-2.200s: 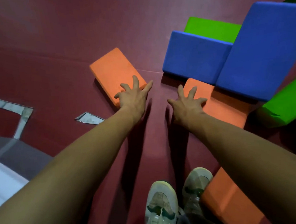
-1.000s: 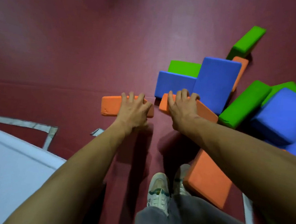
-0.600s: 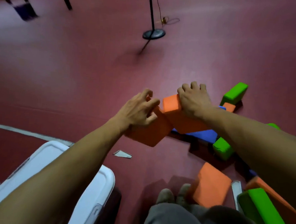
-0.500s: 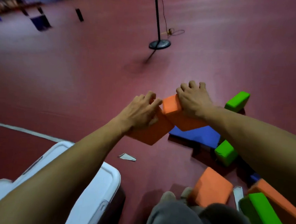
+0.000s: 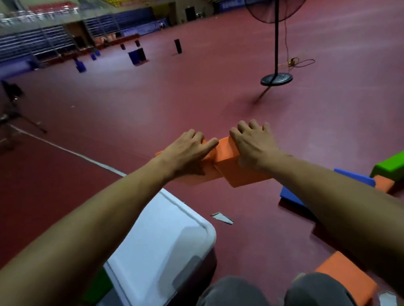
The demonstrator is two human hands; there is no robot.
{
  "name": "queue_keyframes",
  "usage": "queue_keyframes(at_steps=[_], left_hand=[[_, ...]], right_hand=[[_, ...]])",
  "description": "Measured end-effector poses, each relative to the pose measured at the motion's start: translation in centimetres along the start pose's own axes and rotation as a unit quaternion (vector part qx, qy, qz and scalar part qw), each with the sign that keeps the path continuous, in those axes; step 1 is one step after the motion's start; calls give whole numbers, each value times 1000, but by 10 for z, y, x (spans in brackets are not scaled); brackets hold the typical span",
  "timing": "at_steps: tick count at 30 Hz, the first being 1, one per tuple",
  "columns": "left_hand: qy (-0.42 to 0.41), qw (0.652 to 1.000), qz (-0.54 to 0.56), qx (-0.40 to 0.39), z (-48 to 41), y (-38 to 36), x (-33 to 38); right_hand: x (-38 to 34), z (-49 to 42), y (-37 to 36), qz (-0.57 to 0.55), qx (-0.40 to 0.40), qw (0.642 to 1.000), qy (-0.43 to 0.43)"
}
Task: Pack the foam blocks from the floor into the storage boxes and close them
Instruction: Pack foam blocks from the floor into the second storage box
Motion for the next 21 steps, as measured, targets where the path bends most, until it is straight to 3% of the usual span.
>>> queue_keyframes(at_steps=[3,9,15,21], left_hand=[[47,998,0,-39,37,-23,-25],[160,977,14,-140,152,-77,-69],[225,960,-12,-169,271,-114,-111],[332,918,79,-202,407,-160,-122]], right_hand=[[-44,-18,-10,-14,-21,1000,13],[-171,-45,-35,-20,-33,991,124],[-305,-57,-44,-75,-57,979,179],[-428,-50,-62,-63,-96,959,259]])
Point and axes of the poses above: each hand's wrist, its own z-axis away from the middle knuckle, its own y-axis out of the back of the hand, x = y × z, the point moved 6 cm from there along -z, towards the middle knuckle, and after that the axes turned 9 degrees about -z, right-handed, at the moved point
